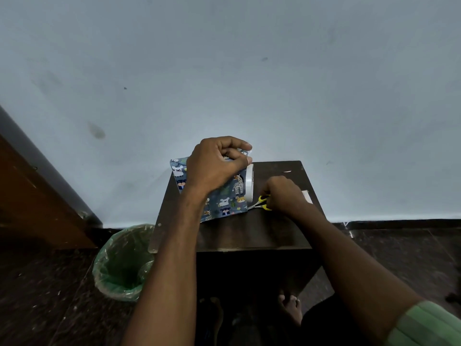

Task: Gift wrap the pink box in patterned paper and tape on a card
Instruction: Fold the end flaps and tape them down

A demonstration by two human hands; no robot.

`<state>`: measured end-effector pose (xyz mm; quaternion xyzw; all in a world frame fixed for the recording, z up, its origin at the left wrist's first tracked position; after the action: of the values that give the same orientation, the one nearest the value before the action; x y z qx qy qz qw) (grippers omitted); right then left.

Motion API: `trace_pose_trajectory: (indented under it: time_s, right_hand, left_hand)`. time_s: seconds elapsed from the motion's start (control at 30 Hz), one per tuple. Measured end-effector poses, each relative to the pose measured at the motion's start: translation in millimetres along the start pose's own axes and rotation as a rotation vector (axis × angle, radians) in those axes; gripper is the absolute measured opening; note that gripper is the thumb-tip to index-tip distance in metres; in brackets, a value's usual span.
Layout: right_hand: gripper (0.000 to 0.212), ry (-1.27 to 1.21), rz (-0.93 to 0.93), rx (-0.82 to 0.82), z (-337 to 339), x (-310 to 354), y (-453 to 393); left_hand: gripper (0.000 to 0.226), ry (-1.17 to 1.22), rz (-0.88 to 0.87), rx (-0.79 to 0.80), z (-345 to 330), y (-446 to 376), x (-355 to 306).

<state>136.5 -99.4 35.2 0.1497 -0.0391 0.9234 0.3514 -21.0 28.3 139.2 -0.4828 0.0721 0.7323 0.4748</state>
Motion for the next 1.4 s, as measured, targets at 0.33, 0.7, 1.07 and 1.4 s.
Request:
trace_pose_trajectory:
  time_s: [0.33,0.7,1.07,1.4]
  right_hand:
    - [0.018,0.119,0.107,0.041,0,-4,-2]
    - [0.009,-0.725,-0.128,-0.165,55,-28,13]
    - [0.010,-1.172,0.023,0.067,94,-17,33]
    - [0.020,-1.210,0.051,0.176,98,-25,35]
  left_hand:
    - [0.016,-0.013,-0.010,-0.011,1,1,0]
    - [0.016,-0.028,-0.028,-0.015,2,1,0]
    - [0.025,-0.058,-0.062,-0.040,0,1,2]
    - [0.025,-0.080,-0.067,-0.086,-1,1,4]
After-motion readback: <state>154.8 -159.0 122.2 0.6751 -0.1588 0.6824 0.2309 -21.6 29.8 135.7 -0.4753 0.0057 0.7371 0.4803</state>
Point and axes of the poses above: each hand's wrist, its own y-axis away from the middle knuckle, its own z-axis out of the back of the hand, x = y × z, the point moved 1 cm from there along -y, towards the middle knuckle, and after that the axes turned 4 degrees about -y, right-handed, at the moved point
